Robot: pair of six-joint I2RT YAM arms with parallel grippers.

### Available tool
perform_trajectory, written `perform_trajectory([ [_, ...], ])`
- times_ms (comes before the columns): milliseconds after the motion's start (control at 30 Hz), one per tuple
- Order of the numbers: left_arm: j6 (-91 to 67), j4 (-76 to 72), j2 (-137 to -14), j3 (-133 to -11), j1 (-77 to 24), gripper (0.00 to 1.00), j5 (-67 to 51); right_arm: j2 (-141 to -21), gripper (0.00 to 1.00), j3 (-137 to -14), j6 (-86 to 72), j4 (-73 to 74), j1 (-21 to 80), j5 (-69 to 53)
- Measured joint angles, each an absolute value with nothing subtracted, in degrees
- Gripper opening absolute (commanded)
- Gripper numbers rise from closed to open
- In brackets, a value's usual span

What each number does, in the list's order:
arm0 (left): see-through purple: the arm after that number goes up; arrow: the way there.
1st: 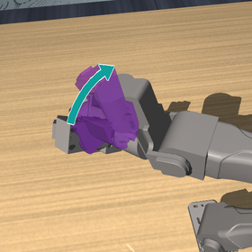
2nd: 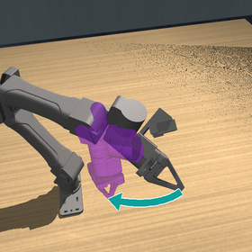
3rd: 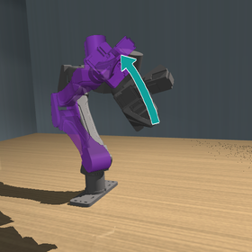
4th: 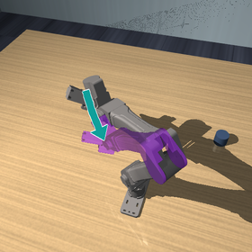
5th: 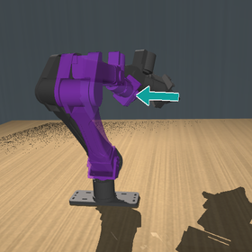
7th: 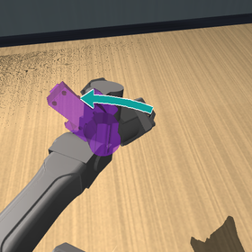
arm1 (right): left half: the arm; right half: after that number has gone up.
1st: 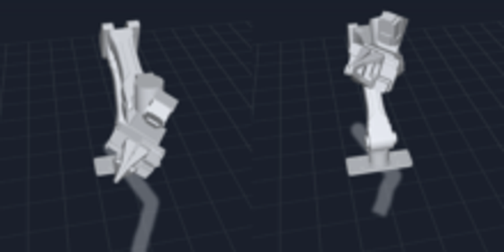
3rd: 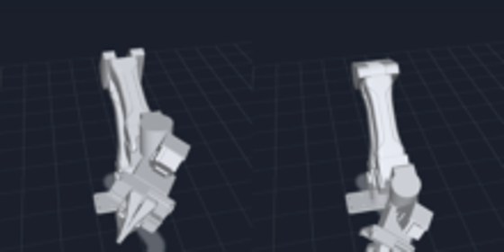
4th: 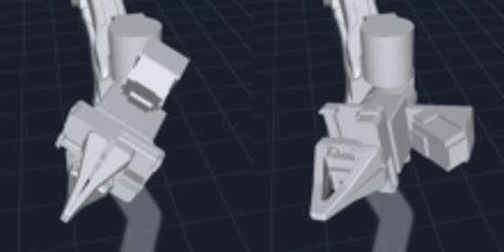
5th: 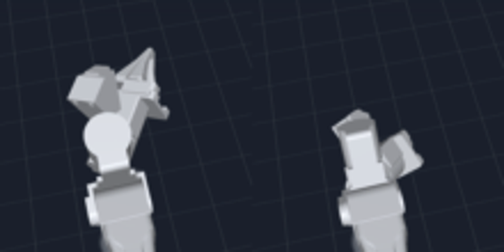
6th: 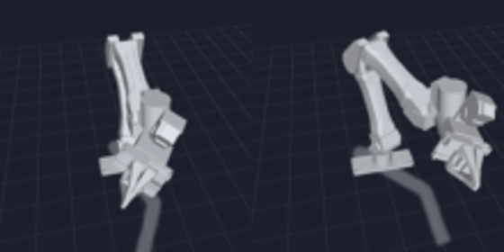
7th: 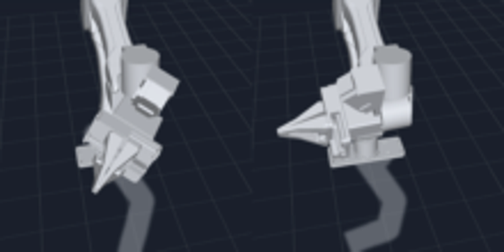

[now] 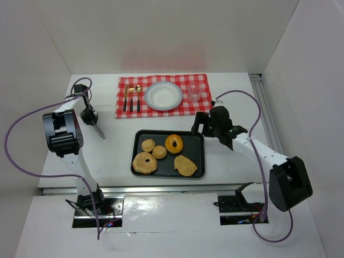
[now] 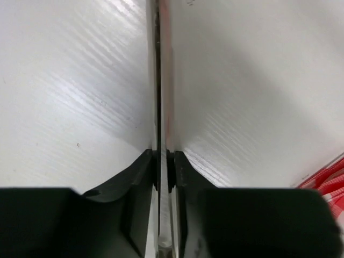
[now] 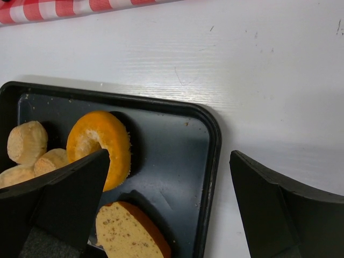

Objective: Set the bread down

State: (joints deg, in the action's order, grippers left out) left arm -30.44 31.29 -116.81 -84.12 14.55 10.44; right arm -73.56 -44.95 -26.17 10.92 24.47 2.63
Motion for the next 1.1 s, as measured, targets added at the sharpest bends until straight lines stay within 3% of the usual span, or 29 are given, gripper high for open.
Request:
perform_trajectory([
  [100,-29.6,30.5,-116.7,-84.1,14.5,0.21,9.2,-73.7,1.00,-44.9,-26.2,10.9,24.4,2.6],
  [267,-28.6,31.3,-113.3,-84.0,14.4,0.20,7.9,-73.7,1.00,-45.0,-26.2,11.0,24.4,2.5],
  [500,-27.6,33.8,-93.8,-81.3,11.9,0.20,6.7,-73.6,1.00,-46.1,-26.1,11.6,24.4,2.6],
  [733,-24.3,38.4,-73.9,-73.0,-4.3,0.25,1.1,-71.5,1.00,-49.1,-25.6,13.1,24.1,4.3],
  [1100,-24.6,48.9,-65.3,-66.1,-26.8,0.40,-1.4,-64.9,1.00,-52.9,-23.9,18.5,22.8,9.3],
])
